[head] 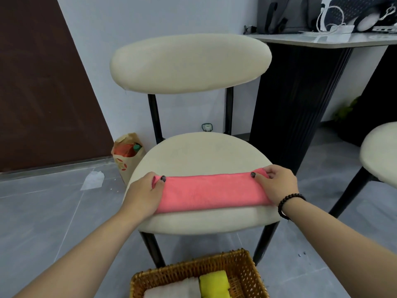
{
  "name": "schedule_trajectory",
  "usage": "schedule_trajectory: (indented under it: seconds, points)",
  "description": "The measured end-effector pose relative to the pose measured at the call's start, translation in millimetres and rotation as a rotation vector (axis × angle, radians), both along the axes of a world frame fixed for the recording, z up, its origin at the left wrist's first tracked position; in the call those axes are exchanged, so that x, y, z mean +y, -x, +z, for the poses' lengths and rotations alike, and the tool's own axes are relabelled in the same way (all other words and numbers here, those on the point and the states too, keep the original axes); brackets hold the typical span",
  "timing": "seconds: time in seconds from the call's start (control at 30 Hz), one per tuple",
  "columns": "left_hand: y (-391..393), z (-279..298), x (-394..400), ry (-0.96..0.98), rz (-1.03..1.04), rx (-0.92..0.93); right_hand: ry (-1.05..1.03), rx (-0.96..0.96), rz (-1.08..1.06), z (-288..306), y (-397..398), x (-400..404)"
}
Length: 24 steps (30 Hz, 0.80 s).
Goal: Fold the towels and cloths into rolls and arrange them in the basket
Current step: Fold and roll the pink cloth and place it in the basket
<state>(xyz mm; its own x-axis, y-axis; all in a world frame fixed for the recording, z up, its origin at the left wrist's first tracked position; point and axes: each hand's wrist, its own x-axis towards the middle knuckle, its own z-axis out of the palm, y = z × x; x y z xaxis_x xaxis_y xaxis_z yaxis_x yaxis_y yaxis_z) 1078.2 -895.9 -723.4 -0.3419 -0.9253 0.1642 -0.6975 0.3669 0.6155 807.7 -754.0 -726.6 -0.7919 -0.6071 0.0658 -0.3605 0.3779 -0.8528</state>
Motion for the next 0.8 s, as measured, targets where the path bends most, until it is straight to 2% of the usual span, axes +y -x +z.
schedule_trajectory:
  seconds: [0.27, 0.43, 0.6, 0.8]
  points:
    - [10, 3, -18, 0.049, -0.022, -0.274, -0.166, 0.166, 0.017, -3, 5, -17]
    - [15, 8, -24, 0.016, -0.078, -0.458, -0.196, 0.193, 0.049, 1, 3, -17]
    - [8, 16, -29, -0.110, -0.171, -0.425, -0.208, 0.221, 0.058, 1, 7, -15]
    - [11, 8, -37, -0.120, -0.108, -0.416, -0.237, 0.220, 0.027, 1, 10, -18]
